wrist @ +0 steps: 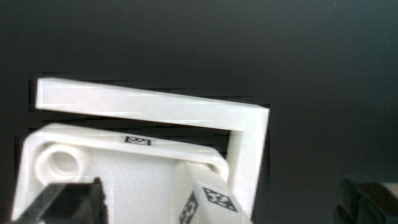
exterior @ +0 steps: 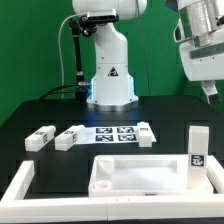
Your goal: Assemble desk
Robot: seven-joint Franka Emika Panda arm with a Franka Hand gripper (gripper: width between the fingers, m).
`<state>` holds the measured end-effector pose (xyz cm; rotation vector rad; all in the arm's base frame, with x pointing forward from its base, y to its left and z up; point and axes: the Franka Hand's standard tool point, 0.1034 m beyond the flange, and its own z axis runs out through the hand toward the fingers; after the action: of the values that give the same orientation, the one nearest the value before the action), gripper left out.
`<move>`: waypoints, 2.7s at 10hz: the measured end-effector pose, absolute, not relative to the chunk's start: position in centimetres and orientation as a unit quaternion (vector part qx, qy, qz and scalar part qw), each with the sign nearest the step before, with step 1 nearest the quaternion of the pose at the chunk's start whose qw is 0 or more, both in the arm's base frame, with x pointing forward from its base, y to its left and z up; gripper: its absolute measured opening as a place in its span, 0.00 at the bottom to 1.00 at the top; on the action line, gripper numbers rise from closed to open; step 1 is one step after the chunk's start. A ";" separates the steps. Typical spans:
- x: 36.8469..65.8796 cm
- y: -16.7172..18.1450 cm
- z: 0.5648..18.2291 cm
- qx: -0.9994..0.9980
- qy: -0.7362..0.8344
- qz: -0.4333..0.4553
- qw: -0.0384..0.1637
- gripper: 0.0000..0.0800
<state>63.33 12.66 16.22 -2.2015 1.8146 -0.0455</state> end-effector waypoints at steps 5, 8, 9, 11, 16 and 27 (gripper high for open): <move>57.8 10.6 11.5 -0.886 0.446 -0.050 0.117 0.81; 57.3 10.5 11.1 -0.921 0.369 -0.064 0.107 0.81; 57.3 10.4 11.1 -0.929 0.348 -0.066 0.105 0.81; 57.1 10.2 10.9 -0.953 0.276 -0.072 0.098 0.81; 51.7 6.8 8.0 -0.990 0.130 -0.016 0.054 0.81; 46.5 4.4 5.2 -0.965 0.100 0.235 0.058 0.81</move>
Offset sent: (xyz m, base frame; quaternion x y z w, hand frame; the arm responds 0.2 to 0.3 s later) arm -0.0749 -0.0030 -0.0530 0.0242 -0.0619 -0.2391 0.9687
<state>46.52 4.39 5.23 -2.9246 0.3024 0.7123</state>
